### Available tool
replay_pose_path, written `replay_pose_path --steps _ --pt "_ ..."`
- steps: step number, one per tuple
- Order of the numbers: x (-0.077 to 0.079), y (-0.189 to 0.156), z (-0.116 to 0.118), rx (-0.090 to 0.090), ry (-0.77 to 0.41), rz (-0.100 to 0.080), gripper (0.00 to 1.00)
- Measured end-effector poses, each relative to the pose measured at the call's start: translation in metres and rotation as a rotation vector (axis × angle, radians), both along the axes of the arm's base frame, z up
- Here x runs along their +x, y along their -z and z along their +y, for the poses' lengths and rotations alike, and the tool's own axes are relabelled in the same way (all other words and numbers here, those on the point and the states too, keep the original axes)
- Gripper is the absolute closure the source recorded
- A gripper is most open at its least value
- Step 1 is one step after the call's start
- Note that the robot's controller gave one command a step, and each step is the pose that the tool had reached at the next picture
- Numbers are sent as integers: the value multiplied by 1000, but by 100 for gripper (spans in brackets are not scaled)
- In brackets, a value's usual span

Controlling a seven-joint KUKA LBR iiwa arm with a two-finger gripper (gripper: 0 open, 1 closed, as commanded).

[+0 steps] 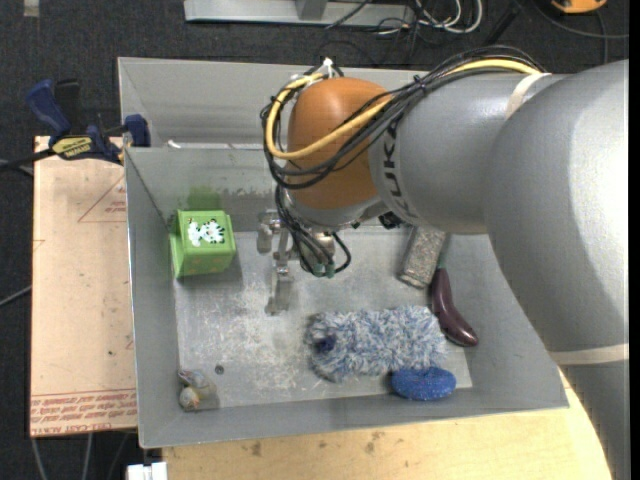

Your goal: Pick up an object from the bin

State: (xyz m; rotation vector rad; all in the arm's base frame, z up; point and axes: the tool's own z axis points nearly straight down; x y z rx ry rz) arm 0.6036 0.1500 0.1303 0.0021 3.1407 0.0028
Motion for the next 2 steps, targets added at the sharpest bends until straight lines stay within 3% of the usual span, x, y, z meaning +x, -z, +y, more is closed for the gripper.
replay_pose_path --steps 1,2 --pt "0 0 0 0 0 0 0" --pt "-18 -41 -35 -1 -25 8 0"
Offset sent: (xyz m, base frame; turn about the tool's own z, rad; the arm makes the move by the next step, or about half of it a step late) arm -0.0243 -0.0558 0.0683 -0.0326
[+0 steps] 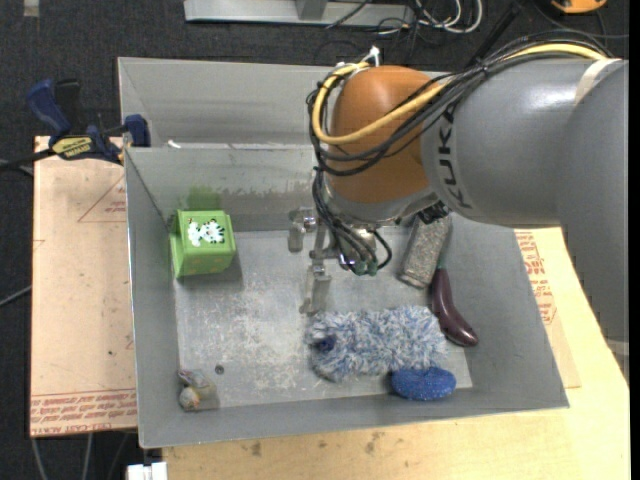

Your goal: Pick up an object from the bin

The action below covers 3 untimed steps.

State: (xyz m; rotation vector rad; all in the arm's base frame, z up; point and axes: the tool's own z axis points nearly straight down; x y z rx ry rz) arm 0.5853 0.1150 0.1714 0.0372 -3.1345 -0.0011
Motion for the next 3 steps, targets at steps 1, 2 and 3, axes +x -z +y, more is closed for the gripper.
replay_pose_path --steps 1,2,3 --pt "-2 -14 -28 1 9 -20 0" --pt "-18 22 -62 1 44 -8 0" --pt "-28 43 -77 -1 -56 -8 0"
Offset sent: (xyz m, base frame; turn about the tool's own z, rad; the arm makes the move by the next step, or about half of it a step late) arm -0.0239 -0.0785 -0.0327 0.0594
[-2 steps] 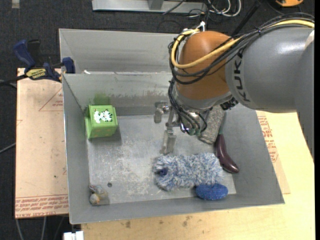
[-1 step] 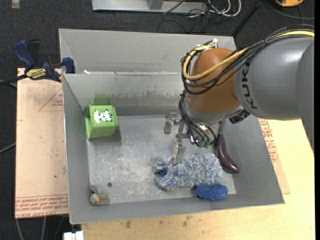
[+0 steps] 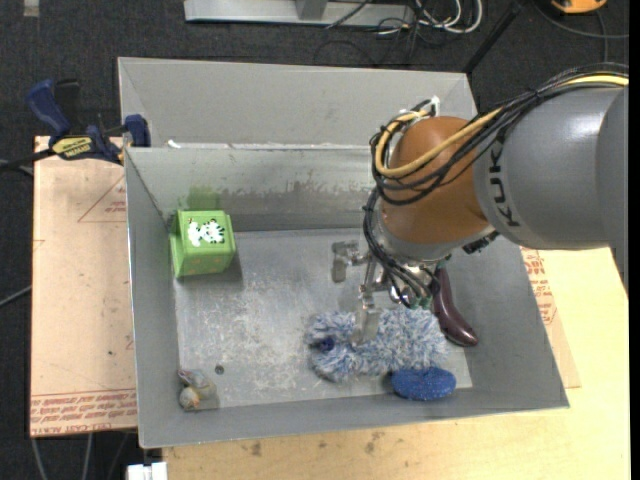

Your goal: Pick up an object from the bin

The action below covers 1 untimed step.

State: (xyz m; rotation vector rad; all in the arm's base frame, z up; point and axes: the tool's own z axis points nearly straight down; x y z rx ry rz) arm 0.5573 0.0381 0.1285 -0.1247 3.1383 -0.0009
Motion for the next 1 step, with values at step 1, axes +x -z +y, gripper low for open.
replay_pose_path --steps 1 --pt "-47 42 -11 2 -162 -4 0"
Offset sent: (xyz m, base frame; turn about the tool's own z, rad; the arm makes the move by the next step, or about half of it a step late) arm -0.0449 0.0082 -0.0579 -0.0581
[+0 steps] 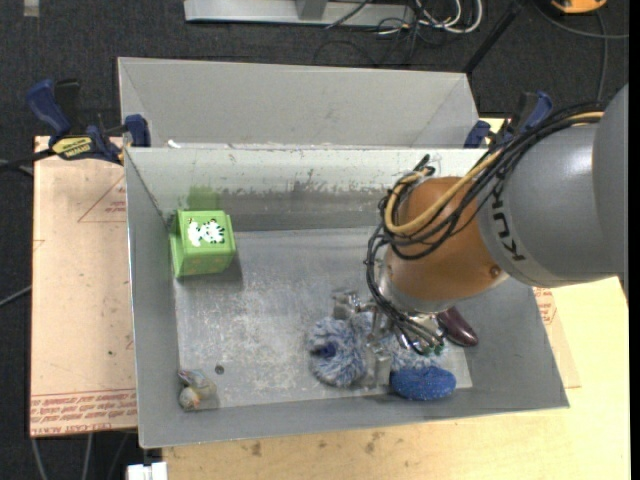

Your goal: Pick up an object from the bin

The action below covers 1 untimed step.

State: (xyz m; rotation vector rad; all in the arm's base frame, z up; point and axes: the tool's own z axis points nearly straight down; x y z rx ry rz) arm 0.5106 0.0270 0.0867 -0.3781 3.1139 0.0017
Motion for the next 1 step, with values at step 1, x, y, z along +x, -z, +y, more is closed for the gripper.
replay_pose_path --steps 1 --pt "2 16 20 0 103 4 100"
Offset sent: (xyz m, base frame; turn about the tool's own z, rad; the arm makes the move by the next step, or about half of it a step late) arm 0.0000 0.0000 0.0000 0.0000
